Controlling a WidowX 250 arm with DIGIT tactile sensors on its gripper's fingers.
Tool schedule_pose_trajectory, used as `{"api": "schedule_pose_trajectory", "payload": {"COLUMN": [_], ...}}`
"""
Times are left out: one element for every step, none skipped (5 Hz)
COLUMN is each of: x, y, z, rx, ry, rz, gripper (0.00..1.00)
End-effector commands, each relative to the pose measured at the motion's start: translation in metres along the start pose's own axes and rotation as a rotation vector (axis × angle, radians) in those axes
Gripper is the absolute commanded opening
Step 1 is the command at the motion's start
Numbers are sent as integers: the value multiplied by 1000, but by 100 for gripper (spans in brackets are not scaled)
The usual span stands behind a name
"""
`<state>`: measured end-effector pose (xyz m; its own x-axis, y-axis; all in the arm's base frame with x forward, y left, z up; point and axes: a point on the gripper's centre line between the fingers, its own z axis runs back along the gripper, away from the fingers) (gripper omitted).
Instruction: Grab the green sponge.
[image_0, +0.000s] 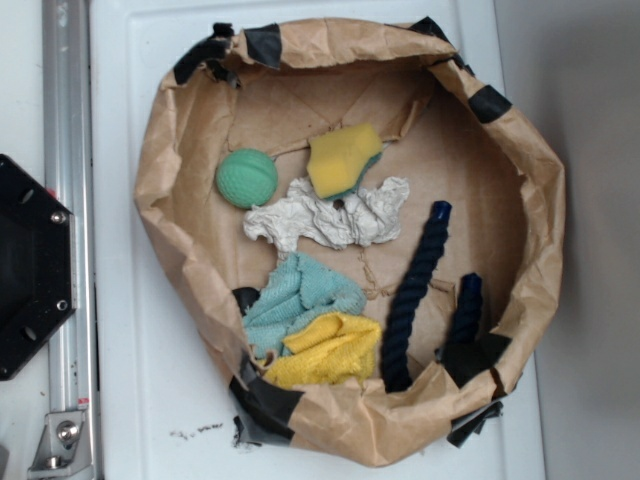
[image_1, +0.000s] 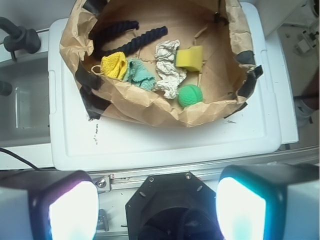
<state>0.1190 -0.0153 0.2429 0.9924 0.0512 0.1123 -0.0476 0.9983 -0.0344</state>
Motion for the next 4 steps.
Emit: {"api": "schedule_pose_trajectory", "payload": {"x": [0,47,94,135], "y": [0,5,19,38], "z": [0,-28,-60,-105], "rx": [0,74,56,15], "ry": [0,-14,5,-84], "rz": [0,114,190,386], "gripper": [100,100,100,100]}}
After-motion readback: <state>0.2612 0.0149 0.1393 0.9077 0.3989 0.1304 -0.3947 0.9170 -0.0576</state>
